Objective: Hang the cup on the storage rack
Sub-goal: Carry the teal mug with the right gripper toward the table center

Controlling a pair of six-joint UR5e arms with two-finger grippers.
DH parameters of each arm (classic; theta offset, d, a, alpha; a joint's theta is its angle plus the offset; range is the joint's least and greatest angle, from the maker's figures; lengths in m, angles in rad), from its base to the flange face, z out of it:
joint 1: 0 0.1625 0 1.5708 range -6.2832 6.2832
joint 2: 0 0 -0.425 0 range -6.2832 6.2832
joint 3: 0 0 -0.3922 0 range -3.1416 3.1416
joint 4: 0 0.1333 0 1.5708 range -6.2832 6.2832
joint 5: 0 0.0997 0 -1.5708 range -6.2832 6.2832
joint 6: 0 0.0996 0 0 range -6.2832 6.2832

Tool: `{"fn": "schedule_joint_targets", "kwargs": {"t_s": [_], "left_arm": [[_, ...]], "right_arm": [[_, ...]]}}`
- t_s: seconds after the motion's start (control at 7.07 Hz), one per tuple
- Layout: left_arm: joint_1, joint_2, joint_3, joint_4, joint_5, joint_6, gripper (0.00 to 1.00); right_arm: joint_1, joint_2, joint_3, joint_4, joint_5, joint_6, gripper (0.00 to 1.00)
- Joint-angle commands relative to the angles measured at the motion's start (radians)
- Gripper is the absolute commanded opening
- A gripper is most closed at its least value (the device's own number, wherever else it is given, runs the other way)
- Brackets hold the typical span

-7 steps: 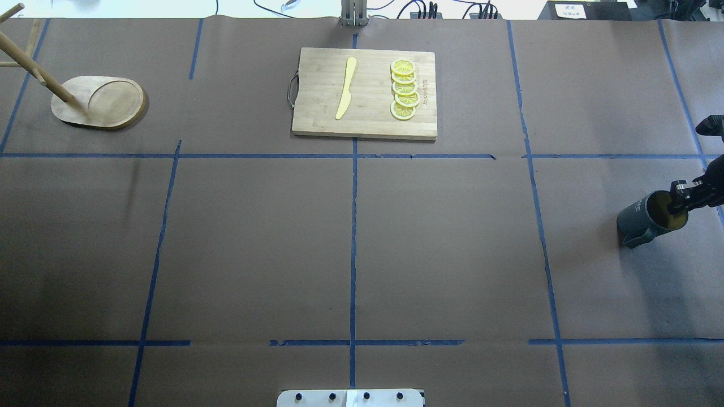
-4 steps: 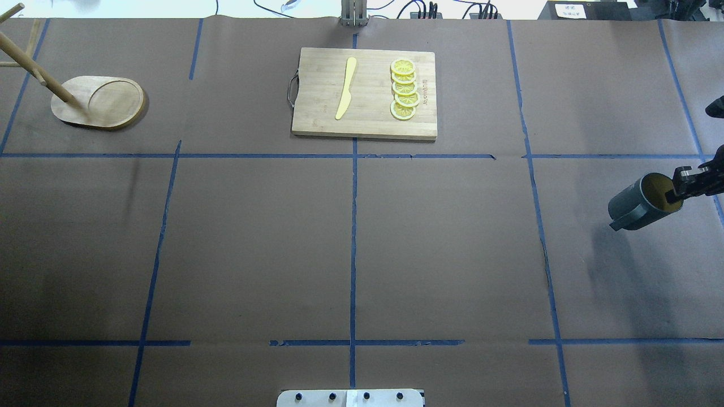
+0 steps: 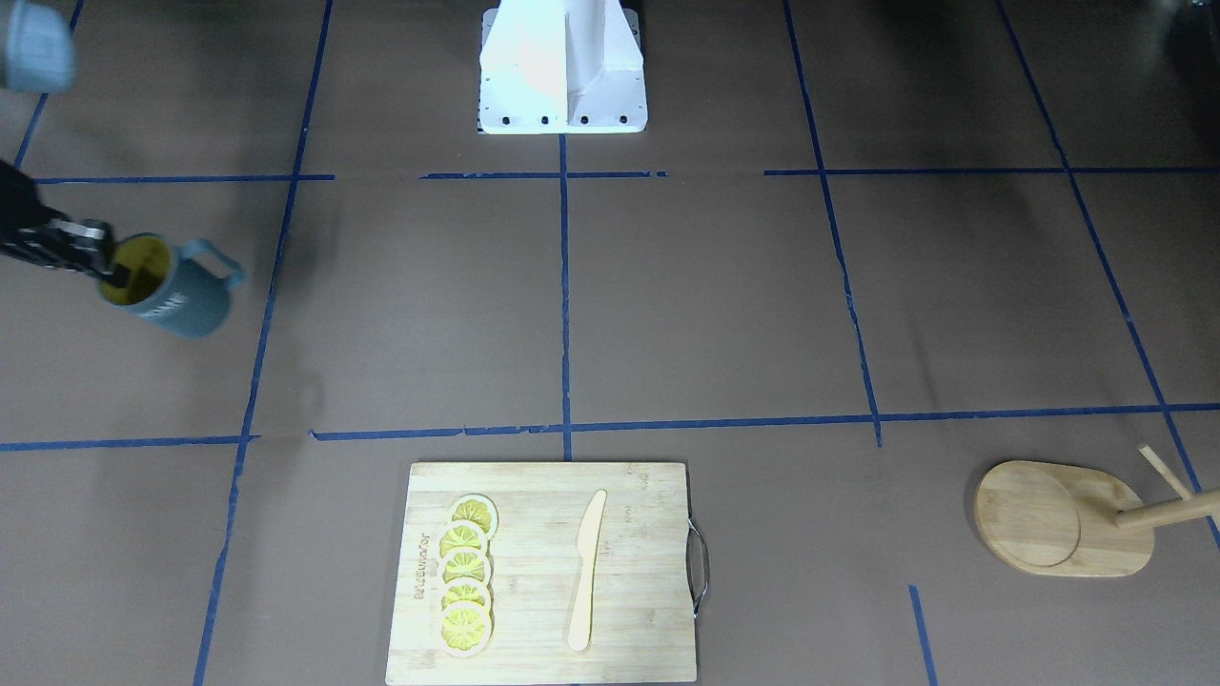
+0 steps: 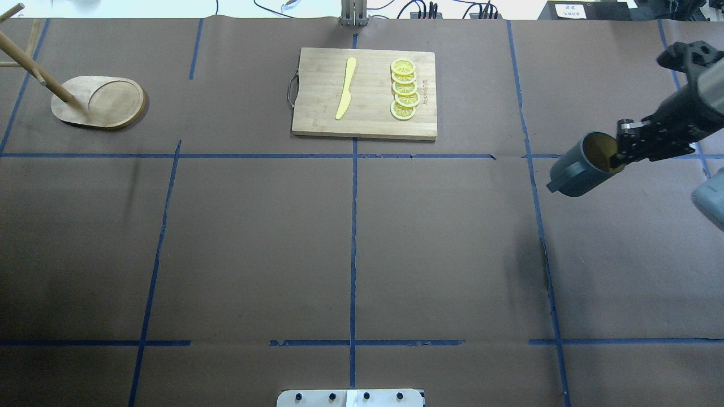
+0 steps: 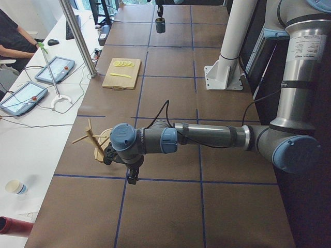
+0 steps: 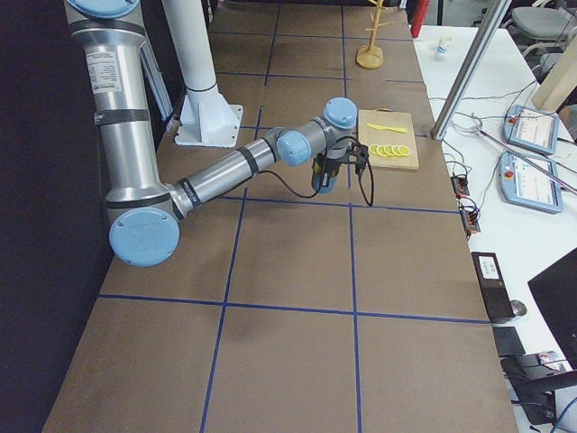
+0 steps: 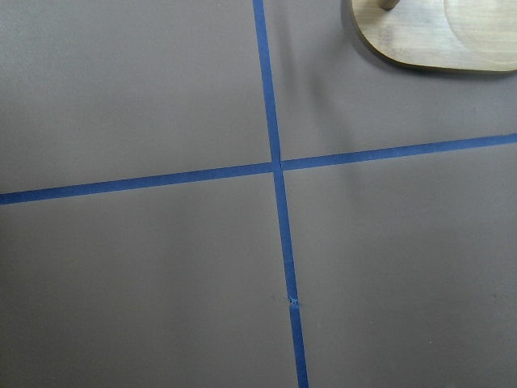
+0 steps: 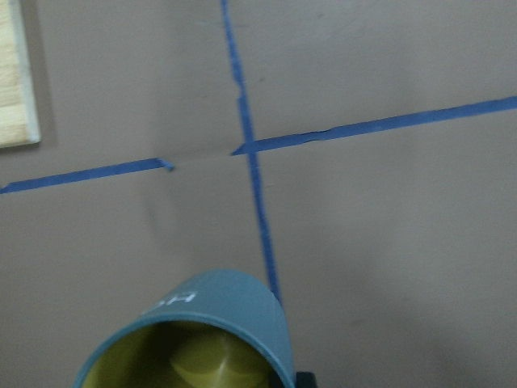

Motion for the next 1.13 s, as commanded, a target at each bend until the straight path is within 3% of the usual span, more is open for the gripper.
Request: {"fn": "schedule_joint_targets", "kwargs": {"t_s": [0.0, 0.28, 0.71, 0.99], "left_arm": [[0.000, -0.001, -0.022, 0.003, 0.001, -0.021, 1.00], [0.000, -0.001, -0.031, 0.004, 0.003, -0.029, 1.00], [0.000, 0.001, -0.042, 0.006, 0.003, -0.029, 1.00], [0.000, -0.001, -0.043, 0.006, 0.004, -0.029, 1.00]], "right_arm": [[-0.249, 0.267, -0.076, -0.017, -0.185, 0.343, 0.00], [-0.355, 0.465, -0.214, -0.017, -0.289, 0.464, 0.00], [-0.426, 0.670, -0.457, -0.007, -0.356, 0.539, 0.00], [-0.443, 0.710, -0.513, -0.005, -0.369, 0.539, 0.00]]}}
